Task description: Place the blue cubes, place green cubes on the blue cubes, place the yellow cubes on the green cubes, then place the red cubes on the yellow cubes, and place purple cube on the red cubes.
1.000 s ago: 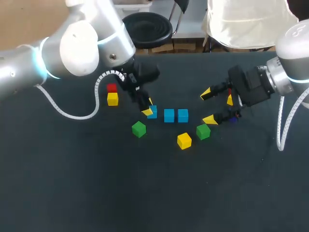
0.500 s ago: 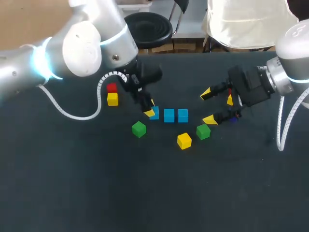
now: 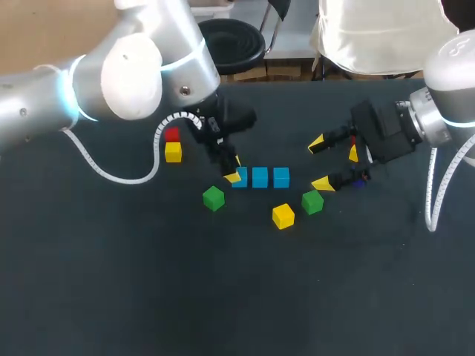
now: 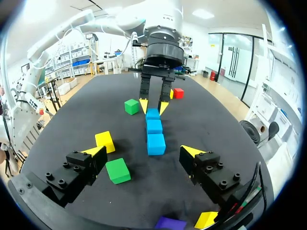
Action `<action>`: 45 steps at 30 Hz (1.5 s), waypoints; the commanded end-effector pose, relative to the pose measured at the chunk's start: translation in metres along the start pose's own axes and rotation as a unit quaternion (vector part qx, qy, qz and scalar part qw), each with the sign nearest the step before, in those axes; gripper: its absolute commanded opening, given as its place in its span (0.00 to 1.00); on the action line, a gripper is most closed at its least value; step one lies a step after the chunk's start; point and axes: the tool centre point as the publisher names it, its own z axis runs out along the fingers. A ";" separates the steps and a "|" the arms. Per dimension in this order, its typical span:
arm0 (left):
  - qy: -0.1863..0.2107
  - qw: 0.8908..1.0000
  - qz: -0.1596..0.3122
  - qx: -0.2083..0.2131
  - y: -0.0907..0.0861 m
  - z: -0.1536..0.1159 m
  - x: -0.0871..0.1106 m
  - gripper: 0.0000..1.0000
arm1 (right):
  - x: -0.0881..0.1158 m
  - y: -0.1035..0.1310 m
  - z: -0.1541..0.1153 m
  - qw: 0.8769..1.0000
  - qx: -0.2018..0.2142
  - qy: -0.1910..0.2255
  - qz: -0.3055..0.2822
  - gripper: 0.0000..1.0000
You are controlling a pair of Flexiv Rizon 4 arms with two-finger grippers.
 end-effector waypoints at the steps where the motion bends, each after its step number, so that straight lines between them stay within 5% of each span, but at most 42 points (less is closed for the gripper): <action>1: 0.000 1.000 -0.001 -0.006 -0.005 -0.002 0.001 0.00 | 0.000 0.000 0.000 1.000 0.000 -0.001 -0.001 1.00; 45: 0.004 1.000 -0.010 -0.011 0.006 0.005 0.005 0.00 | 0.000 0.000 0.000 1.000 0.000 -0.001 -0.001 1.00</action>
